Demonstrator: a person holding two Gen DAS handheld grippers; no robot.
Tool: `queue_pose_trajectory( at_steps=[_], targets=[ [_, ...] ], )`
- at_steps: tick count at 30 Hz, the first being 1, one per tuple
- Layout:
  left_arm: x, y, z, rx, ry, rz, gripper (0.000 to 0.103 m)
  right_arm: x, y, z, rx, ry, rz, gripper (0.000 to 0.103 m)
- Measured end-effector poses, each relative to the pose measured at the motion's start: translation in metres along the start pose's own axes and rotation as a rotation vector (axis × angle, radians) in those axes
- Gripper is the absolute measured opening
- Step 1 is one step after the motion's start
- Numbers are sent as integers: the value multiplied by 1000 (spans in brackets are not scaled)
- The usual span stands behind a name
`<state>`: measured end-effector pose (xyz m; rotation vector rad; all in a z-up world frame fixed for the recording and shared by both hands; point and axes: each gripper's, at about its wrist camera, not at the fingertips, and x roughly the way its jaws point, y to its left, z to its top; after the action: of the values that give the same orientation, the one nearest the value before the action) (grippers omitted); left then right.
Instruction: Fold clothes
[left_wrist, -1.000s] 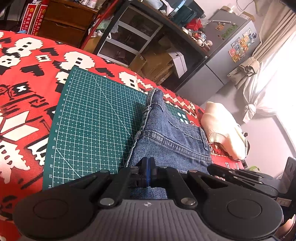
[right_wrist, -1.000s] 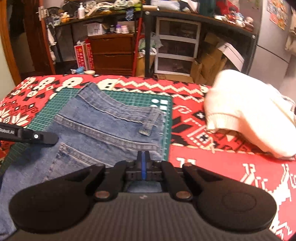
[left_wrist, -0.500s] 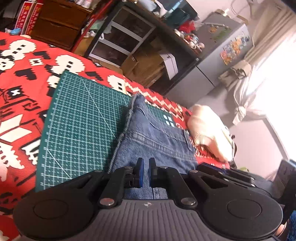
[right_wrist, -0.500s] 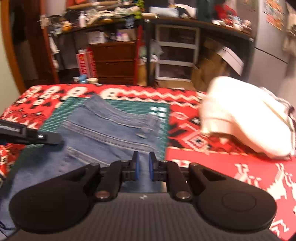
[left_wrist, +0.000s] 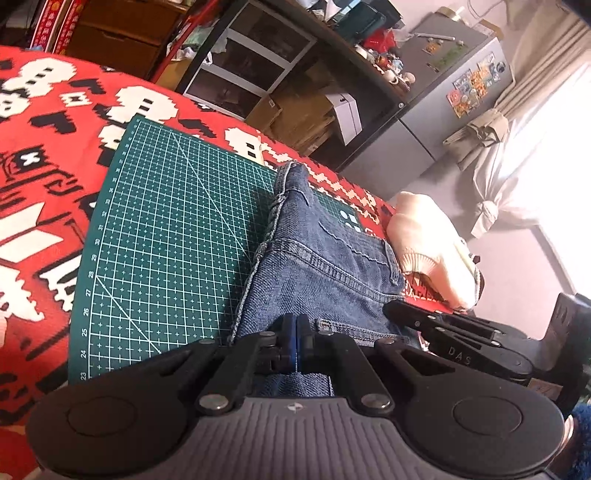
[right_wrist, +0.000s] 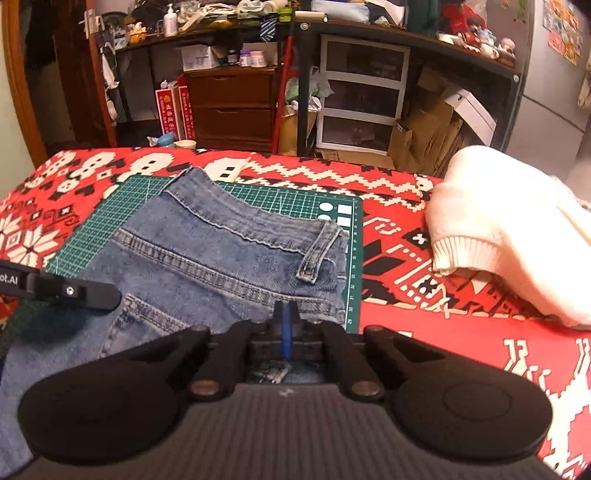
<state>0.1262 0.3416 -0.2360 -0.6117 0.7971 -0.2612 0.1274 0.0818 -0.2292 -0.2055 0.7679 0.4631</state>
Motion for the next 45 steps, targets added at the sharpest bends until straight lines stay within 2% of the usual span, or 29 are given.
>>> queue_pose_trajectory(
  at_steps=[13,19,20,23,29,33,39,42,45],
  targets=[
    [1,0,0,12,-3,3,3,7,-16,9,63,-4,-41,0],
    [0,1,-1,1,-3,-3,3,16,-34,13,201,10,-61,0],
    [0,1,-1,1,-3,-3,3,16,-37,14,226,10,-65,5],
    [-1,-2,0,-1,-10,6,3,9,-45,13,297,-15,-46,5],
    [-7,-9,4,27,-76,24,3,-11,-25,16,189,-91,-13,7],
    [-7,-8,5,23,-93,26,3,2,-15,19,145,-53,5,7],
    [-7,-7,4,22,-90,29,3,20,-30,14,238,-39,1,10],
    [-8,-7,4,22,-87,29,3,18,-26,13,208,-42,-22,11],
    [-9,-6,2,25,-88,31,3,16,-28,12,247,-46,-30,11]
  ],
)
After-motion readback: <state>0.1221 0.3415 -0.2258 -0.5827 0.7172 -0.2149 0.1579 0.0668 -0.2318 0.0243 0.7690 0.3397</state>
